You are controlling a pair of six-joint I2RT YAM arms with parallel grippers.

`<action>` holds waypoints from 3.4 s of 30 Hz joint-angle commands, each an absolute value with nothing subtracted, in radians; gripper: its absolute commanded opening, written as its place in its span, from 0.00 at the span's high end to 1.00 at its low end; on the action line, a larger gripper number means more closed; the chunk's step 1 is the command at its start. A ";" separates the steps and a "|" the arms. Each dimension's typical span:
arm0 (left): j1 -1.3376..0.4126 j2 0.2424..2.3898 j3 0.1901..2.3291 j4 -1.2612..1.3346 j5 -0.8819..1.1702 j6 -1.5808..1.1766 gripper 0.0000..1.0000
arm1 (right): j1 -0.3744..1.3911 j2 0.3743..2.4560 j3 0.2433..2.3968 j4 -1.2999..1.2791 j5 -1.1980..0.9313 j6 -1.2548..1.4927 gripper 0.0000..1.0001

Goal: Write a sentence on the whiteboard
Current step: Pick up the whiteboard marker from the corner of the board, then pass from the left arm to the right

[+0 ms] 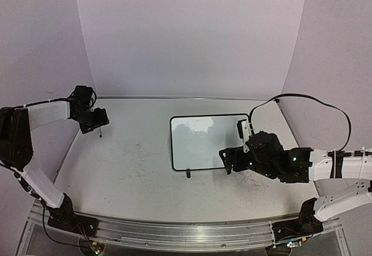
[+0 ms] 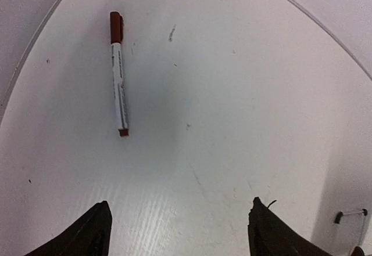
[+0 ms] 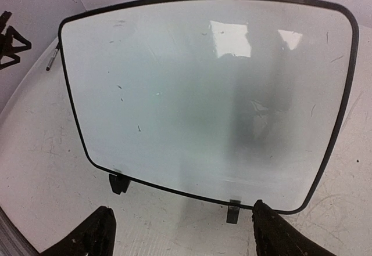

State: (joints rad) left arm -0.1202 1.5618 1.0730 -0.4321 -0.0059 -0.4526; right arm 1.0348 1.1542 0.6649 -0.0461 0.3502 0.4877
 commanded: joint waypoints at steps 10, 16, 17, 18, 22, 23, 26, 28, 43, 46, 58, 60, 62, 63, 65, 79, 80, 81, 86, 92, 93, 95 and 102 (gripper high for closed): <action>-0.080 2.006 1.387 -0.491 -0.156 -0.387 0.39 | 1.033 1.030 0.617 -0.031 0.445 0.395 0.15; -0.081 2.094 1.452 -0.492 -0.252 -0.378 0.55 | 1.031 1.040 0.609 -0.027 0.474 0.371 0.14; -0.081 2.104 1.461 -0.493 -0.258 -0.378 0.56 | 1.030 1.041 0.606 -0.023 0.477 0.369 0.14; -0.081 2.114 1.470 -0.493 -0.263 -0.377 0.57 | 1.029 1.042 0.602 -0.017 0.480 0.367 0.13; -0.082 2.139 1.496 -0.495 -0.256 -0.378 0.66 | 1.023 1.050 0.601 -0.008 0.479 0.367 0.13; -0.083 2.137 1.494 -0.496 -0.260 -0.380 0.68 | 1.023 1.051 0.603 -0.008 0.478 0.369 0.13; -0.086 2.126 1.481 -0.497 -0.289 -0.378 0.78 | 1.023 1.048 0.607 -0.008 0.476 0.372 0.13; -0.086 2.118 1.474 -0.497 -0.297 -0.377 0.84 | 1.022 1.050 0.611 -0.008 0.474 0.370 0.13; -0.117 1.866 1.263 -0.451 -0.171 -0.423 1.00 | 1.022 1.066 0.662 0.014 0.389 0.440 0.13; -0.124 1.724 1.163 -0.399 -0.069 -0.445 1.00 | 1.022 1.090 0.692 0.014 0.361 0.451 0.13; -0.254 1.164 0.932 -0.321 0.279 -0.482 1.00 | 1.022 1.203 0.789 0.236 0.068 0.520 0.13; -0.295 1.064 0.900 -0.285 0.310 -0.512 1.00 | 1.022 1.241 0.827 0.319 0.019 0.553 0.14; -0.313 0.988 0.872 -0.241 0.361 -0.553 1.00 | 1.022 1.302 0.897 0.361 0.008 0.591 0.14; -0.320 0.963 0.866 -0.221 0.386 -0.572 1.00 | 1.023 1.336 0.943 0.373 -0.015 0.605 0.14; -0.333 0.911 0.849 -0.174 0.434 -0.610 1.00 | 1.022 1.407 1.022 0.401 -0.048 0.622 0.15; -0.654 0.949 0.814 0.141 0.376 -0.739 1.00 | 1.019 1.734 1.352 0.628 -0.313 0.774 0.27; -0.692 0.964 0.817 0.149 0.347 -0.730 1.00 | 1.018 1.737 1.350 0.632 -0.311 0.776 0.28; -0.718 0.987 0.824 0.152 0.326 -0.722 1.00 | 1.015 1.736 1.344 0.633 -0.310 0.777 0.29; -0.810 1.040 0.849 0.161 0.255 -0.687 1.00 | 1.003 1.683 1.264 0.651 -0.267 0.761 0.42; -0.848 1.063 0.861 0.173 0.227 -0.676 1.00 | 0.998 1.658 1.204 0.691 -0.229 0.791 0.58; -0.853 1.066 0.862 0.174 0.227 -0.674 1.00 | 0.996 1.661 1.203 0.694 -0.232 0.793 0.59; -0.860 1.071 0.865 0.175 0.225 -0.677 1.00 | 0.996 1.667 1.209 0.703 -0.241 0.798 0.61; -0.890 1.084 0.868 0.184 0.199 -0.673 1.00 | 0.996 1.687 1.207 0.761 -0.295 0.815 0.85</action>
